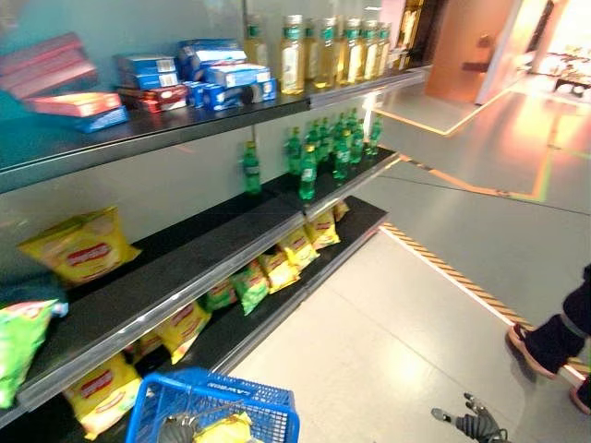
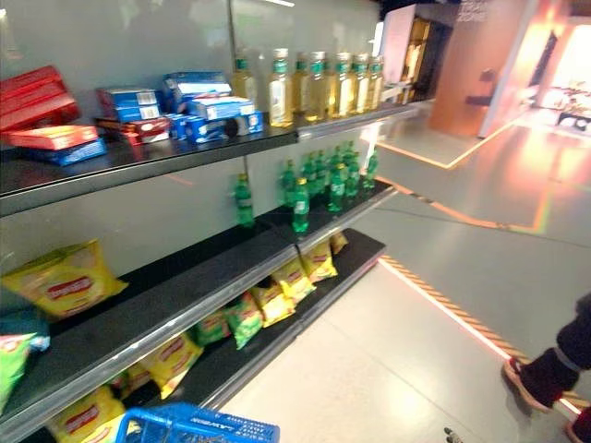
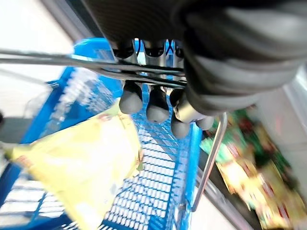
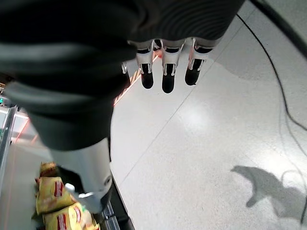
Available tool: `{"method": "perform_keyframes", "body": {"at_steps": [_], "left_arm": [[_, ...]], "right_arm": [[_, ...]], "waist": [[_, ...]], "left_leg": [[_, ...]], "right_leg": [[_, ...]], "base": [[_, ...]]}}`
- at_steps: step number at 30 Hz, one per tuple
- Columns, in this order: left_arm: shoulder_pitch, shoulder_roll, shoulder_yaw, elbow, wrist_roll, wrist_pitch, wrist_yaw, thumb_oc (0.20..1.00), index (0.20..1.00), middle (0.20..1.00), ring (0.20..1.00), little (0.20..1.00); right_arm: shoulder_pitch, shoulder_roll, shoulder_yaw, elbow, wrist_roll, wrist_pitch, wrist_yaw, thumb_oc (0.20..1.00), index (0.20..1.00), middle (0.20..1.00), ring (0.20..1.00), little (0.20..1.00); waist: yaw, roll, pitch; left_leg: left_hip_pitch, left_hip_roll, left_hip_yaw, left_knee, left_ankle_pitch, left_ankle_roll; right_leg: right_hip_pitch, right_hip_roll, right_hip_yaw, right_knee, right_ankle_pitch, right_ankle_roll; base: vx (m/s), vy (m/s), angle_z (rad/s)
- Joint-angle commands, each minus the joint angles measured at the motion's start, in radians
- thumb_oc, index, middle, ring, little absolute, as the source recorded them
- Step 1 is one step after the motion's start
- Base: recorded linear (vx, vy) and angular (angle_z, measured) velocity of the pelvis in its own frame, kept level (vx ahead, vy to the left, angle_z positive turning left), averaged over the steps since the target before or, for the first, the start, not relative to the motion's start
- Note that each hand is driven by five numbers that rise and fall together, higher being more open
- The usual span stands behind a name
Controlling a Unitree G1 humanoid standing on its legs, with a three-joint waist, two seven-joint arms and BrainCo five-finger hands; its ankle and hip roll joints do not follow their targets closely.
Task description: Pick up the snacks into the basket
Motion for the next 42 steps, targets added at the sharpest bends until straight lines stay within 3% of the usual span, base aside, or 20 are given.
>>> {"method": "perform_keyframes", "body": {"at_steps": [1, 6, 13, 15, 16, 17, 18, 19, 21, 22, 23, 25, 27, 28, 31, 34, 37, 40, 41, 42], "left_arm": [[-0.003, 0.053, 0.037, -0.034, -0.01, -0.04, 0.026, 0.2, 0.2, 0.2, 0.2, 0.2], [0.019, 0.053, 0.068, -0.01, -0.01, -0.051, 0.046, 0.2, 0.2, 0.2, 0.2, 0.2], [0.055, 0.056, 0.099, -0.01, -0.02, -0.064, 0.065, 0.2, 0.2, 0.2, 0.2, 0.2], [0.049, 0.061, 0.1, -0.01, -0.024, -0.069, 0.074, 0.2, 0.2, 0.2, 0.2, 0.2], [0.052, 0.069, 0.104, -0.013, -0.02, -0.066, 0.074, 0.2, 0.2, 0.2, 0.2, 0.2], [0.052, 0.068, 0.104, -0.013, -0.02, -0.066, 0.074, 0.2, 0.2, 0.2, 0.2, 0.2], [0.049, 0.08, 0.093, -0.03, -0.006, -0.06, 0.064, 0.2, 0.2, 0.2, 0.2, 0.2], [0.049, 0.079, 0.093, -0.03, -0.006, -0.06, 0.064, 0.2, 0.2, 0.2, 0.2, 0.2], [0.035, 0.102, 0.075, -0.106, 0.006, -0.058, 0.049, 0.2, 0.2, 0.2, 0.2, 0.2], [0.035, 0.102, 0.075, -0.106, 0.006, -0.058, 0.049, 0.2, 0.2, 0.2, 0.2, 0.2], [0.019, 0.117, 0.066, -0.119, 0.022, -0.056, 0.037, 0.2, 0.2, 0.2, 0.2, 0.2], [0.007, 0.123, 0.062, -0.128, 0.022, -0.06, 0.039, 0.2, 0.2, 0.2, 0.2, 0.2], [0.002, 0.124, 0.059, -0.133, 0.018, -0.061, 0.036, 0.2, 0.2, 0.2, 0.2, 0.2], [-0.022, 0.128, 0.049, -0.122, 0.021, -0.061, 0.028, 0.2, 0.2, 0.2, 0.2, 0.2], [-0.061, 0.13, 0.031, -0.11, 0.036, -0.06, 0.023, 0.2, 0.2, 0.2, 0.2, 0.2], [-0.059, 0.116, 0.028, -0.12, 0.035, -0.062, 0.025, 0.2, 0.2, 0.2, 0.2, 0.2], [-0.041, 0.106, 0.012, -0.146, 0.041, -0.063, 0.019, 0.2, 0.2, 0.2, 0.2, 0.2], [-0.017, 0.09, 0.021, -0.142, 0.014, -0.064, 0.024, 0.2, 0.2, 0.2, 0.2, 0.2], [-0.017, 0.091, 0.021, -0.142, 0.014, -0.064, 0.024, 0.2, 0.2, 0.2, 0.2, 0.2], [-0.014, 0.083, 0.026, -0.138, 0.004, -0.062, 0.021, 0.2, 0.2, 0.2, 0.2, 0.2]], "right_arm": [[-0.011, -0.017, -0.012, -0.104, 0.004, -0.036, 0.005, 1.0, 1.0, 1.0, 1.0, 1.0], [-0.083, -0.02, 0.051, -0.138, -0.032, -0.041, 0.008, 1.0, 1.0, 1.0, 1.0, 1.0], [-0.132, -0.013, 0.093, -0.178, -0.076, -0.025, 0.025, 1.0, 1.0, 1.0, 1.0, 1.0], [-0.145, 0.005, 0.101, -0.171, -0.089, -0.024, 0.029, 1.0, 1.0, 1.0, 1.0, 1.0], [-0.133, 0.017, 0.095, -0.18, -0.095, -0.021, 0.041, 1.0, 1.0, 1.0, 1.0, 1.0], [-0.133, 0.017, 0.095, -0.18, -0.096, -0.021, 0.041, 1.0, 1.0, 1.0, 1.0, 1.0], [-0.1, 0.02, 0.074, -0.187, -0.099, -0.018, 0.047, 1.0, 1.0, 1.0, 1.0, 1.0], [-0.1, 0.02, 0.073, -0.188, -0.099, -0.017, 0.047, 1.0, 1.0, 1.0, 1.0, 1.0], [-0.077, 0.018, 0.064, -0.202, -0.111, -0.016, 0.056, 1.0, 1.0, 1.0, 1.0, 1.0], [-0.077, 0.018, 0.064, -0.202, -0.111, -0.016, 0.056, 1.0, 1.0, 1.0, 1.0, 1.0], [-0.063, 0.02, 0.05, -0.201, -0.113, -0.014, 0.052, 1.0, 1.0, 1.0, 1.0, 1.0], [-0.043, 0.029, 0.023, -0.184, -0.08, -0.022, 0.05, 1.0, 1.0, 1.0, 1.0, 1.0], [-0.037, 0.028, 0.021, -0.181, -0.068, -0.023, 0.052, 1.0, 1.0, 1.0, 1.0, 1.0], [-0.024, 0.028, 0.013, -0.169, -0.06, -0.028, 0.044, 1.0, 1.0, 1.0, 1.0, 1.0], [-0.007, 0.031, -0.002, -0.156, -0.037, -0.027, 0.033, 1.0, 1.0, 1.0, 1.0, 1.0], [0.006, 0.027, -0.009, -0.167, -0.049, -0.023, 0.026, 1.0, 1.0, 1.0, 1.0, 1.0], [0.023, 0.008, -0.01, -0.167, -0.067, -0.016, 0.028, 1.0, 1.0, 1.0, 1.0, 1.0], [0.039, -0.028, -0.012, -0.183, -0.09, -0.012, 0.042, 1.0, 1.0, 1.0, 1.0, 1.0], [0.039, -0.027, -0.012, -0.183, -0.09, -0.012, 0.042, 1.0, 1.0, 1.0, 1.0, 1.0], [0.038, -0.035, -0.006, -0.181, -0.099, -0.012, 0.045, 1.0, 1.0, 1.0, 1.0, 1.0]], "waist": [[0.03, 0.006, 0.066], [0.115, 0.049, 0.076], [0.182, 0.05, 0.035], [0.185, 0.032, 0.022], [0.187, 0.0, 0.003], [0.189, 0.003, 0.001], [0.178, -0.012, -0.011], [0.18, -0.008, -0.014], [0.137, 0.026, 0.028], [0.136, 0.026, 0.028], [0.117, 0.05, 0.041], [0.072, 0.035, 0.045], [0.058, 0.032, 0.047], [0.019, 0.003, 0.053], [-0.029, -0.007, 0.053], [-0.045, 0.006, 0.056], [-0.058, 0.002, 0.031], [-0.063, 0.059, -0.008], [-0.066, 0.053, -0.01], [-0.058, 0.06, -0.013]], "left_leg": [[-0.07, -0.054, 0.029, -0.155, 0.057, 0.095], [-0.176, -0.151, -0.18, -0.469, 0.192, 0.069], [-0.164, -0.102, -0.11, -0.473, 0.251, 0.083], [-0.154, -0.1, -0.08, -0.435, 0.24, 0.095], [-0.135, -0.117, -0.039, -0.391, 0.194, 0.113], [-0.138, -0.112, -0.038, -0.391, 0.196, 0.112], [-0.092, -0.137, -0.027, -0.378, 0.149, 0.134], [-0.095, -0.133, -0.027, -0.379, 0.151, 0.133], [0.016, -0.136, -0.048, -0.4, 0.109, 0.161], [0.017, -0.137, -0.048, -0.4, 0.109, 0.161], [0.063, -0.117, -0.069, -0.413, 0.086, 0.166], [0.135, -0.142, -0.103, -0.431, 0.046, 0.162], [0.164, -0.15, -0.121, -0.437, 0.034, 0.158], [0.238, -0.194, -0.172, -0.45, -0.01, 0.162], [0.326, -0.215, -0.259, -0.459, -0.048, 0.152], [0.391, -0.2, -0.311, -0.439, -0.094, 0.139], [0.443, -0.175, -0.337, -0.393, -0.124, 0.121], [0.429, -0.122, -0.332, -0.194, 0.034, 0.004], [0.427, -0.127, -0.336, -0.197, 0.04, 0.005], [0.396, -0.115, -0.317, -0.13, 0.123, -0.03]], "right_leg": [[0.11, -0.023, 0.051, -0.047, -0.042, 0.167], [0.191, 0.072, 0.209, -0.049, -0.089, 0.157], [0.3, 0.019, 0.286, -0.054, -0.166, 0.192], [0.296, -0.026, 0.279, -0.006, -0.162, 0.231], [0.282, -0.084, 0.26, 0.067, -0.088, 0.294], [0.279, -0.08, 0.263, 0.066, -0.084, 0.293], [0.223, -0.117, 0.233, 0.217, 0.088, 0.334], [0.22, -0.113, 0.234, 0.215, 0.093, 0.334], [0.075, -0.103, 0.144, 0.492, 0.246, 0.33], [0.075, -0.103, 0.144, 0.492, 0.246, 0.33], [-0.017, -0.091, 0.077, 0.531, 0.186, 0.295], [-0.098, -0.064, 0.031, 0.382, 0.052, 0.268], [-0.121, -0.054, 0.012, 0.329, 0.041, 0.276], [-0.179, -0.03, -0.02, 0.042, 0.062, 0.287], [-0.231, -0.026, 0.011, -0.165, 0.114, 0.311], [-0.258, -0.046, -0.042, -0.148, 0.134, 0.324], [-0.223, -0.081, -0.031, -0.078, 0.172, 0.289], [-0.162, -0.053, -0.053, -0.011, 0.143, 0.256], [-0.164, -0.059, -0.053, -0.013, 0.145, 0.257], [-0.125, -0.057, -0.062, -0.018, 0.13, 0.246]], "base": [[0.15, 0.031, -0.93], [0.31, 0.015, -0.94], [0.37, 0.161, -0.98], [0.47, 0.289, -0.56], [0.29, 0.152, -0.23], [0.56, 0.248, -0.28], [0.26, 0.094, -0.33], [0.37, 0.201, -0.24], [0.29, 0.357, 0.28], [0.41, 0.44, 0.51], [0.39, 0.23, 0.34], [0.47, 0.179, 0.32], [0.44, 0.04, 0.34], [0.54, 0.014, 0.49], [0.53, -0.006, 0.67], [0.55, -0.127, 1.33], [0.44, -0.213, 0.96], [0.49, -0.203, 0.45], [0.33, -0.119, 0.33], [0.24, -0.108, 0.23]]}}
